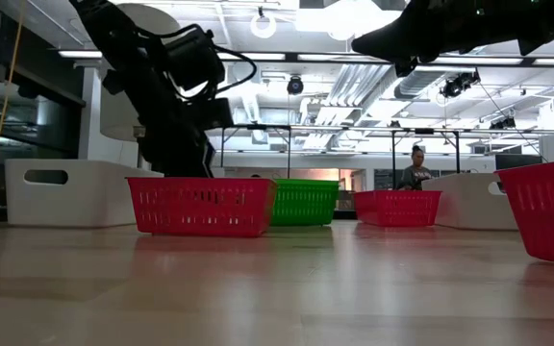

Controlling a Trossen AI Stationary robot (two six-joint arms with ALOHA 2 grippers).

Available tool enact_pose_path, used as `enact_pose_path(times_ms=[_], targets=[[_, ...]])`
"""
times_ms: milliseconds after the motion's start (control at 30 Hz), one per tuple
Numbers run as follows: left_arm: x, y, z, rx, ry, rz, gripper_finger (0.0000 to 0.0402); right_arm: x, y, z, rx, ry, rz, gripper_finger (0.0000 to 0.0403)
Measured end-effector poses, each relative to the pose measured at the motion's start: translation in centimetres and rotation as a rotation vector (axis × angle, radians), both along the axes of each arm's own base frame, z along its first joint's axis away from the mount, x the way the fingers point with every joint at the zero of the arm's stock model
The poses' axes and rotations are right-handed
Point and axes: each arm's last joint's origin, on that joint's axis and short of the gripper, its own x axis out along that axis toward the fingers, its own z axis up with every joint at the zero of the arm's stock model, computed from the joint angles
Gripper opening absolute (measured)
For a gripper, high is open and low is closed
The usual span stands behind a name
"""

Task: Stack baskets by color
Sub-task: Stack the top right red bin on the top red bin

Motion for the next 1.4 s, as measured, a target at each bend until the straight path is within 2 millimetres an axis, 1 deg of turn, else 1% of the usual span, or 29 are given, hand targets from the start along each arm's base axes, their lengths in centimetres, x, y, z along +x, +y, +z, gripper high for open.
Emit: enact_pose_path(times_ms=[67, 133, 233, 367, 500, 567, 667, 900, 1033, 1167, 1300, 1333, 1400], targets=[[0.0, 0.0, 0.1, 0.017, 0.005, -0.017, 0.0151, 0.0, 0.0, 0.0, 0.000, 0.000, 0.000, 0.0000], [-0.1, 0.1, 0.9, 0.031, -0.001, -0.015, 0.0155, 0.0, 0.0, 0.0, 0.000, 0.000, 0.000, 0.0000], [0.1, 0.2, 3.2, 0.076, -0.066, -0.034, 0.0170, 0.0, 0.0, 0.0, 0.000, -0.001, 0.000, 0.0000], [-0.6, 0.0, 6.8, 0.117, -0.133, -0.042, 0.0191, 0.0, 0.0, 0.1, 0.000, -0.009, -0.001, 0.0000], [-2.5, -0.6, 10.6, 0.110, -0.304, 0.022, 0.0199, 0.0, -0.2, 0.2, 0.015, -0.026, -0.072, 0.0000], [-3.8, -1.4, 11.8, 0.110, -0.421, 0.013, 0.0196, 0.0, -0.3, 0.3, 0.016, -0.032, -0.105, 0.0000], [-6.0, -2.7, 12.9, 0.137, -0.622, -0.010, 0.0186, 0.0, -0.3, 0.3, 0.008, -0.033, -0.107, 0.0000], [-12.1, -4.7, 13.7, 0.213, -0.892, -0.050, 0.0158, 0.0, -0.3, 0.3, 0.001, -0.032, -0.106, 0.0000], [-14.7, -5.3, 12.8, 0.240, -0.999, -0.053, 0.0133, 0.0, -0.3, 0.3, 0.001, -0.031, -0.106, 0.0000], [-16.3, -5.8, 11.5, 0.252, -1.091, -0.048, 0.0095, 0.0, -0.3, 0.3, 0.001, -0.032, -0.106, 0.0000], [-17.2, -6.0, 10.9, 0.265, -1.132, -0.044, 0.0044, 0.0, -0.3, 0.4, 0.021, -0.039, -0.108, 0.0000], [-17.3, -6.0, 10.9, 0.268, -1.141, -0.044, 0.0030, 0.0, -0.3, 0.5, 0.042, -0.052, -0.120, 0.0000], [-17.5, -6.1, 11.0, 0.272, -1.151, -0.043, 0.0008, 0.3, -0.5, 1.1, 0.095, -0.067, -0.204, 0.0000]])
